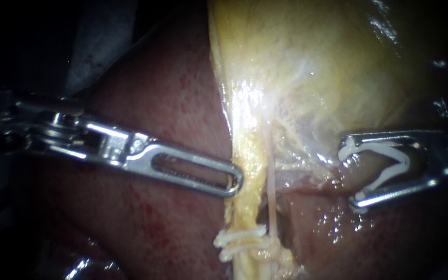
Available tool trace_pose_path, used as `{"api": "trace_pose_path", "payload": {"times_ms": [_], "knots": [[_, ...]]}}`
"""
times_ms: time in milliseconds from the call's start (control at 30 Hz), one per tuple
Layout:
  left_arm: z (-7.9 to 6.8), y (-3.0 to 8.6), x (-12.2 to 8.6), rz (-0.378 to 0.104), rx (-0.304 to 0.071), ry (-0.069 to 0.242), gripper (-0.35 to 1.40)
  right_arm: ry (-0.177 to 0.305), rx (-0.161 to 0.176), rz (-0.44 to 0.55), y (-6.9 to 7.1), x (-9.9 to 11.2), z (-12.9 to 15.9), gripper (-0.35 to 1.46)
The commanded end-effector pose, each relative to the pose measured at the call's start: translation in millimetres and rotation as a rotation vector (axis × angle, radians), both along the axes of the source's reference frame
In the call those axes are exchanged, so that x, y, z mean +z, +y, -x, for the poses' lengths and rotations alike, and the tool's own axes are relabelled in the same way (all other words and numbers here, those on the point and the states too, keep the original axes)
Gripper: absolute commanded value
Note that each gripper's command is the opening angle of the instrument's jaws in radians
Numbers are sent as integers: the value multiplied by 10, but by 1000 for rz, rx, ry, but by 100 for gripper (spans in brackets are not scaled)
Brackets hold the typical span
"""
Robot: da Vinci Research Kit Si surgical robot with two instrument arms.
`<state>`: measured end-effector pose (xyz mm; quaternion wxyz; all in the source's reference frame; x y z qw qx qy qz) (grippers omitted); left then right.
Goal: Clipping third clip left tube
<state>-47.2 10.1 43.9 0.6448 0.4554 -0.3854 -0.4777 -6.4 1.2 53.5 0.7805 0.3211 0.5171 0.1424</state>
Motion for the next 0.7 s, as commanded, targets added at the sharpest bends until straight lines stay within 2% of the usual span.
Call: {"api": "trace_pose_path", "payload": {"times_ms": [33, 300, 500, 700], "knots": [[0, 0, 0, 0, 2, -1, -35, 0, 0, 0, 0, 0, 0, 60], [-3, 3, -6, -4, 4, -4, -35, 0, 0, 0, -1, -1, -1, 60], [-15, 8, -23, -13, 4, -17, -35, -1, 2, 1, -3, -1, -5, 60], [-30, 6, -39, -18, -5, -29, -35, -2, 4, 2, -5, 0, -11, 60]]}}
